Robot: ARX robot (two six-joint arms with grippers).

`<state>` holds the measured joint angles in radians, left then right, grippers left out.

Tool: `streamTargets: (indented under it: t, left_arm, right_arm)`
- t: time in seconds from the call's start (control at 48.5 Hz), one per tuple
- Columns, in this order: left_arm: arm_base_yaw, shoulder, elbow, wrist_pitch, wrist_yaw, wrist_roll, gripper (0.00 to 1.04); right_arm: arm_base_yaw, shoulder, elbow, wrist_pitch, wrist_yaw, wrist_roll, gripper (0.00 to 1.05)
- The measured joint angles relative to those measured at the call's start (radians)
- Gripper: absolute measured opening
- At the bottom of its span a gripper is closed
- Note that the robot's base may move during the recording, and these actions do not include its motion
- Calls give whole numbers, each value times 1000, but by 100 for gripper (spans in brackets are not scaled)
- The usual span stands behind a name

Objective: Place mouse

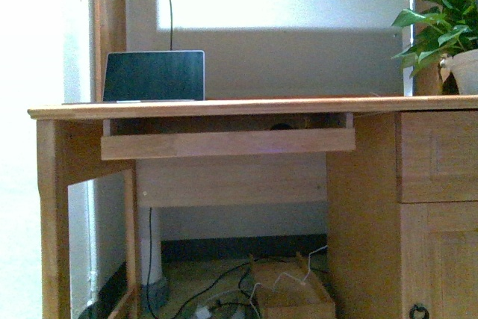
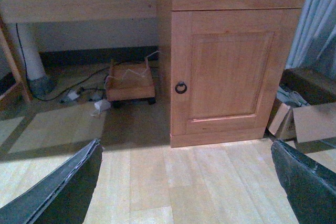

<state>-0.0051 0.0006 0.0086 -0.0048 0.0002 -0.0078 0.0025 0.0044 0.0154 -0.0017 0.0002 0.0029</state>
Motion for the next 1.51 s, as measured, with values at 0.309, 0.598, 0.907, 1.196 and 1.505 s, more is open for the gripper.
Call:
streamTargets:
  t: [0.309, 0.598, 0.907, 1.196, 1.505]
  left_arm:
    - [0, 0, 0, 0, 0, 0, 97]
    - [0, 0, 0, 0, 0, 0, 97]
    - [0, 0, 0, 0, 0, 0, 97]
    - [0, 0, 0, 0, 0, 0, 97]
    - [0, 0, 0, 0, 0, 0, 97]
  right_arm:
    - [0, 0, 0, 0, 0, 0, 97]
    - [0, 0, 0, 0, 0, 0, 97]
    - [0, 0, 0, 0, 0, 0, 97]
    - [0, 0, 0, 0, 0, 0, 97]
    - [0, 0, 0, 0, 0, 0, 97]
